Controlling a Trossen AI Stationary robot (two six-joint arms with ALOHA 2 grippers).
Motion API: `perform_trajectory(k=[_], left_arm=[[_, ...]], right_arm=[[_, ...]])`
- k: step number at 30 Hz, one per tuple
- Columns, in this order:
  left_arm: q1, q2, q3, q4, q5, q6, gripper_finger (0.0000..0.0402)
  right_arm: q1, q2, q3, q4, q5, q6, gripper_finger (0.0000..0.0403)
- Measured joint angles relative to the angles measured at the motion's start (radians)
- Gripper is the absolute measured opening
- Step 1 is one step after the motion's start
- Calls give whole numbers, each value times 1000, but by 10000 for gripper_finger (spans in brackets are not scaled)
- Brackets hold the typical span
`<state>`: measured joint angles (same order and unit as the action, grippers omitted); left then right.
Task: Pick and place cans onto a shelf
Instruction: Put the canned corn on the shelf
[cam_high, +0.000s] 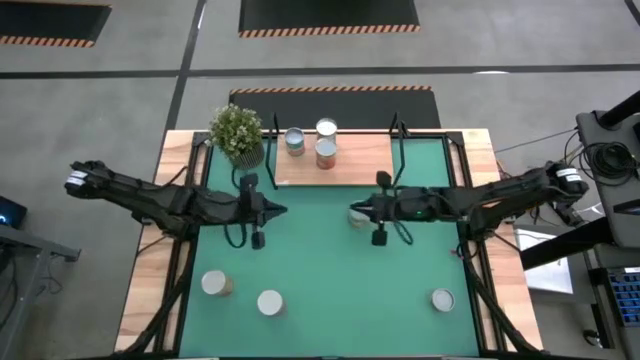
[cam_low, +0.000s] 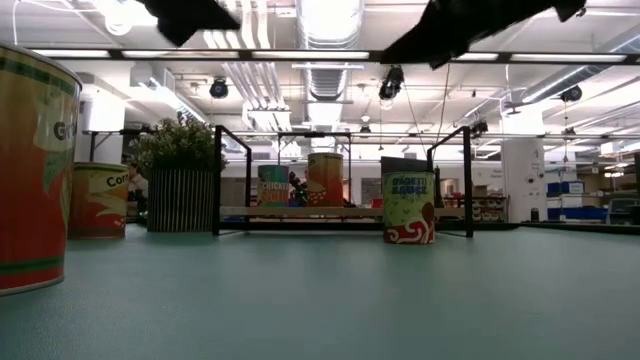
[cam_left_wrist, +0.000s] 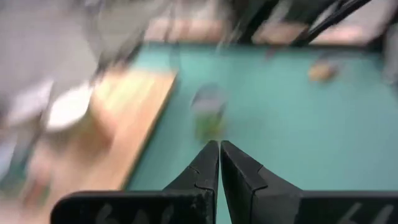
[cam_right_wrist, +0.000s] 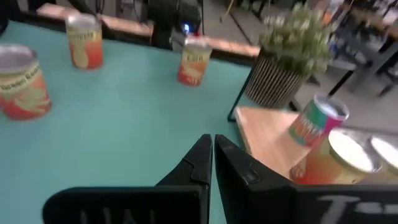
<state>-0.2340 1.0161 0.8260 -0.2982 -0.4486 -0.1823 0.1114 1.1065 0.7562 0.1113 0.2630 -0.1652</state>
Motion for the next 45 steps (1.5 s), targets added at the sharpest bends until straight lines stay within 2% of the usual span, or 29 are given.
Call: perform_trajectory(k=[4, 7, 9, 11, 14, 19, 25, 28, 33, 41, 45], left_arm=[[13, 73, 146, -532, -124, -454, 0], [63, 135, 243, -904, -142, -719, 0], [112, 168, 283, -1071, -128, -841, 0], [157, 182, 293, -1160, -101, -900, 0], [211, 172, 261, -1152, -42, -891, 0], [290, 101, 158, -1039, 98, -838, 0], [309, 14, 55, -1012, 147, -947, 2], [308, -23, 46, -1004, 179, -973, 21], [308, -55, 29, -1003, 175, -980, 91], [308, -33, 11, -1000, 81, -1023, 268], [308, -10, 8, -996, 36, -1028, 332]], right_arm=[[11, -52, -5, 28, 1, -51, 9], [18, -72, -9, 29, -5, -84, 9], [22, -73, -9, 27, -8, -108, 9], [22, -81, -10, 17, -8, -117, 9], [22, -98, -10, 16, -8, -106, 9], [28, -106, -10, 3, -9, -93, 9], [37, -108, -10, -2, -12, -95, 9], [39, -109, -10, -2, -12, -108, 9], [39, -109, -10, -2, -11, -111, 9], [39, -109, -10, -2, -11, -108, 9], [39, -110, -10, -2, -11, -108, 9]])
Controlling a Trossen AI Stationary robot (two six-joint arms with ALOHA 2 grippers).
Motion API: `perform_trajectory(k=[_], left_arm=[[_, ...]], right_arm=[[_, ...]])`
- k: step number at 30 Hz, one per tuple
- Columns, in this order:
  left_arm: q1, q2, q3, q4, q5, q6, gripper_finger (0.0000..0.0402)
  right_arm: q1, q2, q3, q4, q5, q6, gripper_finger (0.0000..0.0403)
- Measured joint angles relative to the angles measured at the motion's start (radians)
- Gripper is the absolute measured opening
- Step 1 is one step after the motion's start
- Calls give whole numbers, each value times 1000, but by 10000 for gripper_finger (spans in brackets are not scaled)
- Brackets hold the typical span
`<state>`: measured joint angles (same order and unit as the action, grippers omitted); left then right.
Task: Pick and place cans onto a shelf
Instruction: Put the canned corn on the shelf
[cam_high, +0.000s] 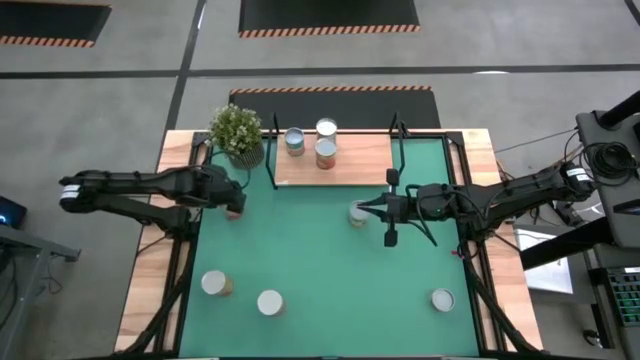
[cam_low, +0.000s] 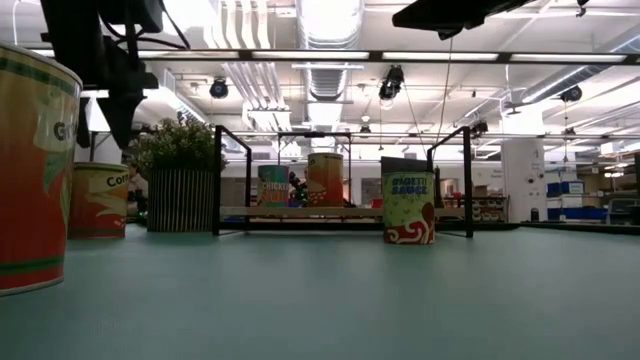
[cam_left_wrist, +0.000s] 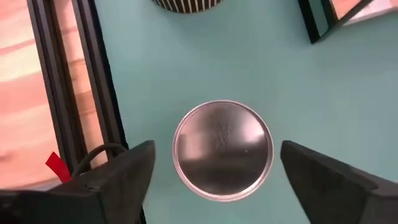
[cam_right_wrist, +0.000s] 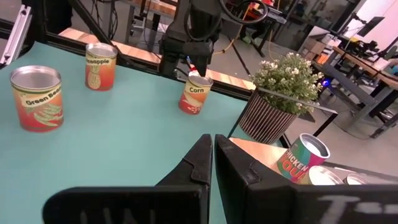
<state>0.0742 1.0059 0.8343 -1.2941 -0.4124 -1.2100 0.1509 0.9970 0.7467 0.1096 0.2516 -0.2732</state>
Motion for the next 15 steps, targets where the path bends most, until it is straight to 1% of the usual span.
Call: perform_trajectory(k=[2, 4, 10, 15], left_arm=[[0, 9, 0, 3, -8, -1, 350], [0, 16, -3, 4, -8, -3, 357], [0, 17, -59, 68, -7, -11, 349], [0, 16, -106, 80, -26, -44, 341]], right_arm=[[0, 0, 0, 0, 0, 0, 9], [0, 0, 0, 0, 1, 0, 9], [0, 0, 0, -1, 3, 0, 9], [0, 0, 0, -1, 3, 3, 9]])
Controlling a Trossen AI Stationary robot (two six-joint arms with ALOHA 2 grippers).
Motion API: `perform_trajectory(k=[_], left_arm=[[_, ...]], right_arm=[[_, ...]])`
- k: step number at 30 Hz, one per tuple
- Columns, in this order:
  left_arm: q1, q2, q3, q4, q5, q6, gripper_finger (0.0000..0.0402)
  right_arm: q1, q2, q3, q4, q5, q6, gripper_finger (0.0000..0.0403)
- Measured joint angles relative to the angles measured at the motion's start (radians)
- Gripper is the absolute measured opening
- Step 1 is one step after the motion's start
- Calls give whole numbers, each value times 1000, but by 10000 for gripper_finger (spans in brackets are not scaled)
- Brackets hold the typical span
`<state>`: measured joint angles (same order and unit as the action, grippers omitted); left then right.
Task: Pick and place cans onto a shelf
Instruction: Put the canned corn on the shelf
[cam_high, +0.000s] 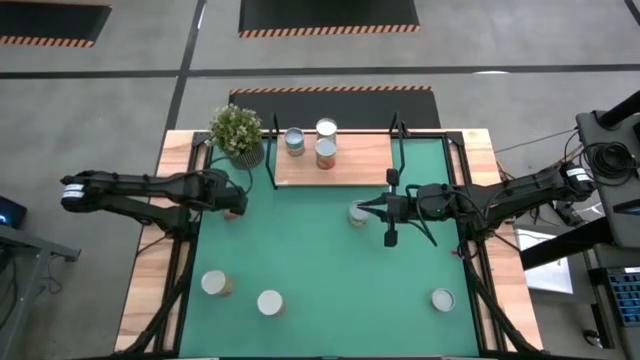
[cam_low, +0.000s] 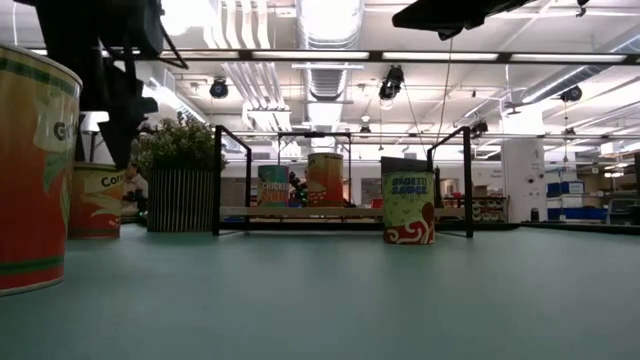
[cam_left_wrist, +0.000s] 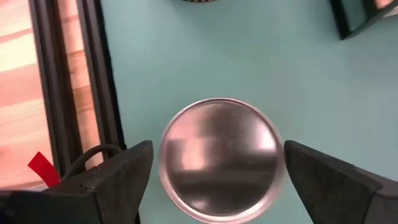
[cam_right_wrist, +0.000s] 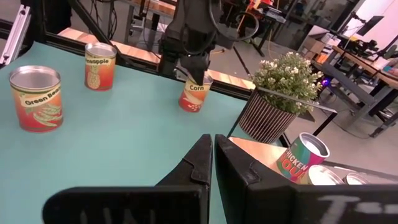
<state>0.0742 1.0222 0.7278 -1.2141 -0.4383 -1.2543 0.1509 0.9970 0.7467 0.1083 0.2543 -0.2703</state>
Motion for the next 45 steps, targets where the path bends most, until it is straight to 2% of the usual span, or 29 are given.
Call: perform_trajectory(k=[9, 14, 16, 22, 25, 28, 33, 39, 45], left_arm=[[0, 1, -51, 53, -20, -13, 336], [0, 1, -63, 65, -19, -17, 312], [0, 1, -58, 63, -18, -15, 301], [-7, 4, 22, 61, -10, 36, 303], [-18, 13, 92, 58, 20, 84, 309], [-42, 34, 183, 51, 95, 151, 309], [-130, 102, 374, 68, 195, 298, 309], [-231, 260, 628, 137, 180, 501, 310], [-230, 475, 856, 142, 159, 786, 311]], right_arm=[[0, 0, 0, -1, 0, -2, 9], [0, 0, 0, -1, 0, -2, 9], [0, 0, 0, -1, 0, -2, 9], [0, 0, 0, -16, 1, -3, 9], [0, -1, 0, -32, 2, -3, 9], [0, -2, 0, -38, 6, -2, 9], [0, -8, 0, -68, 9, -3, 9], [0, -49, 0, -112, 9, 11, 9], [0, -98, 0, -169, 8, 48, 9]])
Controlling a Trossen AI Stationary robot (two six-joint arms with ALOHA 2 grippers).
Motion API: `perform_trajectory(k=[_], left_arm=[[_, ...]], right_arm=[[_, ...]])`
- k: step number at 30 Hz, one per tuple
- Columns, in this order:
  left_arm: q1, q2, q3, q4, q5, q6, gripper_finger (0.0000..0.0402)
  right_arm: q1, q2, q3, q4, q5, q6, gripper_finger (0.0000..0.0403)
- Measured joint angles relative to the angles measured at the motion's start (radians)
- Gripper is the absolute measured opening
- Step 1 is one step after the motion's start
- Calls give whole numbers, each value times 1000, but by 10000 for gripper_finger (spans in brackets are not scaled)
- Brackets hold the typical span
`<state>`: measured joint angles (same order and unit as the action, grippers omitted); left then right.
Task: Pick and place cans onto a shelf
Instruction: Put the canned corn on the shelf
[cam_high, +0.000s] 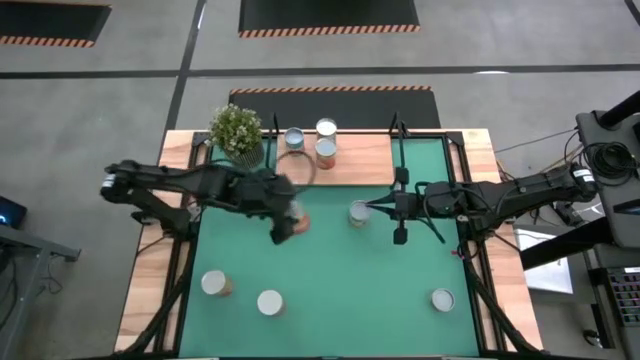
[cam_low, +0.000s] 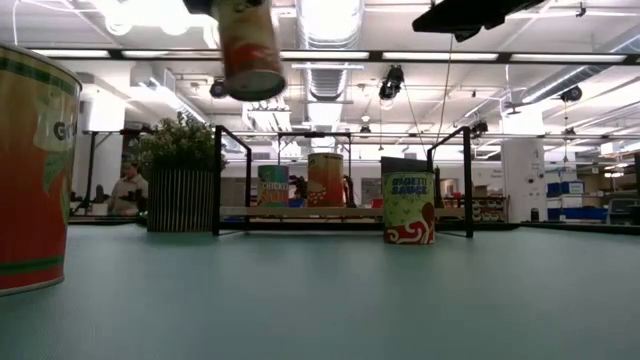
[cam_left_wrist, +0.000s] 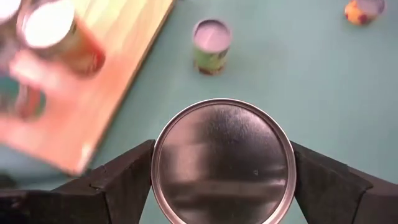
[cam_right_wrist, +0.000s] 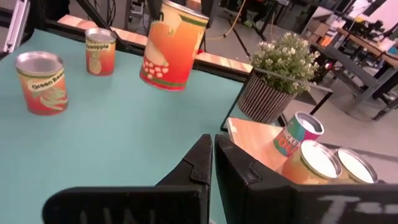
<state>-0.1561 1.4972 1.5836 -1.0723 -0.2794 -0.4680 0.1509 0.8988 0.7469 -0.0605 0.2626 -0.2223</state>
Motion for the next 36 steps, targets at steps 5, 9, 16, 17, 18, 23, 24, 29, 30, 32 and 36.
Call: perform_trajectory(k=[5, 9, 16, 17, 18, 23, 24, 29, 30, 32, 36], left_arm=[[30, 153, 138, -17, 1, 284, 311], [75, 250, 222, -38, 1, 487, 311], [206, 339, 263, 14, 73, 744, 311], [229, 343, 256, 36, 92, 757, 311], [252, 344, 245, 60, 111, 766, 311], [352, 350, 187, 165, 141, 748, 311], [369, 350, 175, 179, 141, 729, 311], [432, 350, 135, 196, 166, 631, 311], [438, 350, 123, 208, 166, 612, 311], [444, 350, 98, 231, 167, 582, 311], [446, 351, 61, 269, 169, 578, 311]], right_arm=[[0, -15, -9, -3, -4, 5, 9], [0, -15, -14, -8, -4, 3, 9], [0, -15, -14, -11, -4, 3, 9], [0, -15, -14, -12, -3, 2, 9], [0, -15, -14, -13, -4, 3, 9], [0, -15, -14, -19, -3, 2, 9], [0, -15, -14, -19, -3, 2, 9], [0, -15, -14, -19, -3, -5, 9], [0, -15, -14, -19, -2, -5, 9], [0, -15, -14, -19, 0, -5, 9], [0, -15, -14, -19, 0, -5, 9]])
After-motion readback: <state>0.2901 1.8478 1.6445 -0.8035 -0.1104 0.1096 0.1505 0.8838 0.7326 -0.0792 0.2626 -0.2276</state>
